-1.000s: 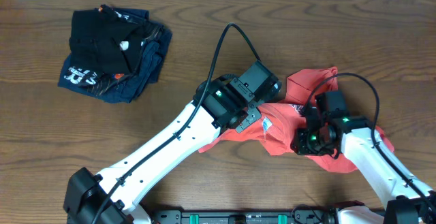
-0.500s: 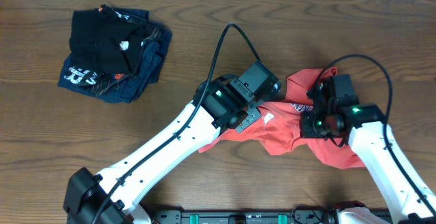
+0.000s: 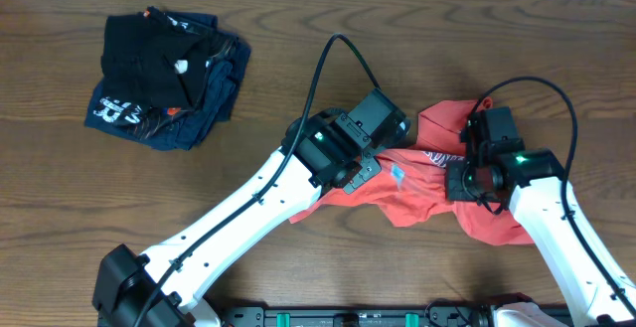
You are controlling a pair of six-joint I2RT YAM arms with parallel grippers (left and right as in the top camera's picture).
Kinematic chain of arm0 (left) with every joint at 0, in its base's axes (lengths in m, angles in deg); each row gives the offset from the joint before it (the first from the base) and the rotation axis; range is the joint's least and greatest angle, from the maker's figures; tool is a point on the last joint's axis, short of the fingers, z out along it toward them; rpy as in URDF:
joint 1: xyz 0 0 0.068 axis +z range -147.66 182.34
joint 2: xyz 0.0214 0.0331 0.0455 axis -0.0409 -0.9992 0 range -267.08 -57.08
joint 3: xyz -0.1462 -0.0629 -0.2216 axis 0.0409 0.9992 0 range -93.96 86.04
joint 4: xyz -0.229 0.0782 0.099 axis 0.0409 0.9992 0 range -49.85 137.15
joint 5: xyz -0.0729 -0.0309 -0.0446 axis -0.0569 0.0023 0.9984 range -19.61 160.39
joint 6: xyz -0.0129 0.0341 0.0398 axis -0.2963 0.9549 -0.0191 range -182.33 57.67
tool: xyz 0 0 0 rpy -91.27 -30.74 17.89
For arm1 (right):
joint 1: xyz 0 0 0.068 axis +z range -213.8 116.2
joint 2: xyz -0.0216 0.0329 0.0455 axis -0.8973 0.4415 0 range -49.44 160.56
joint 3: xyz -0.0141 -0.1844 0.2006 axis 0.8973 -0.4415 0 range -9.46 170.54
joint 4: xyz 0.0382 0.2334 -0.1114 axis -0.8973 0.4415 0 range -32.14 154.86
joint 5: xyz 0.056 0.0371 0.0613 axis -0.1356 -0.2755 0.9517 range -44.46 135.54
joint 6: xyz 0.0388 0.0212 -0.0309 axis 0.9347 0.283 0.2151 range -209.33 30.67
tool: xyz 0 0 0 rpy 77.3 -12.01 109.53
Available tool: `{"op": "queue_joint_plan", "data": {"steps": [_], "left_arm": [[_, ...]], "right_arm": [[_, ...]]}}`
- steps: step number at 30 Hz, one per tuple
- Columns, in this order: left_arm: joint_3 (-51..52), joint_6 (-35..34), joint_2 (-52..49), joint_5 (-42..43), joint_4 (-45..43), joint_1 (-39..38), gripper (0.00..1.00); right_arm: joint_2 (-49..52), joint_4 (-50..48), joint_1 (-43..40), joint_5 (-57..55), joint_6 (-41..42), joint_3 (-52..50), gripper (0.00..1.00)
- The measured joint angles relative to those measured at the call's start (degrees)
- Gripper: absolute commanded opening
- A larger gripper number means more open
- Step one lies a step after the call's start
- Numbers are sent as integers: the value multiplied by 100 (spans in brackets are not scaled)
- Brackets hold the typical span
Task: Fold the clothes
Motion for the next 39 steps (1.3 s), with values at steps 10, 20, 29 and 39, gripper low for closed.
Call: {"op": "queue_joint_plan", "data": {"steps": [10, 20, 29, 39], "left_arm": [[0, 0, -2, 0, 2, 0, 6], [0, 0, 0, -59, 0, 0, 6], [0, -63, 28, -55, -4, 0, 6], [7, -72, 592, 382, -393, 0, 6]], "right_arm": [[9, 315, -57, 1034, -627, 0, 41], [9, 479, 1075, 1458, -852, -2, 43], [13, -514, 1580, 857, -308, -531, 43], [35, -601, 2050, 214, -98, -640, 48]]}}
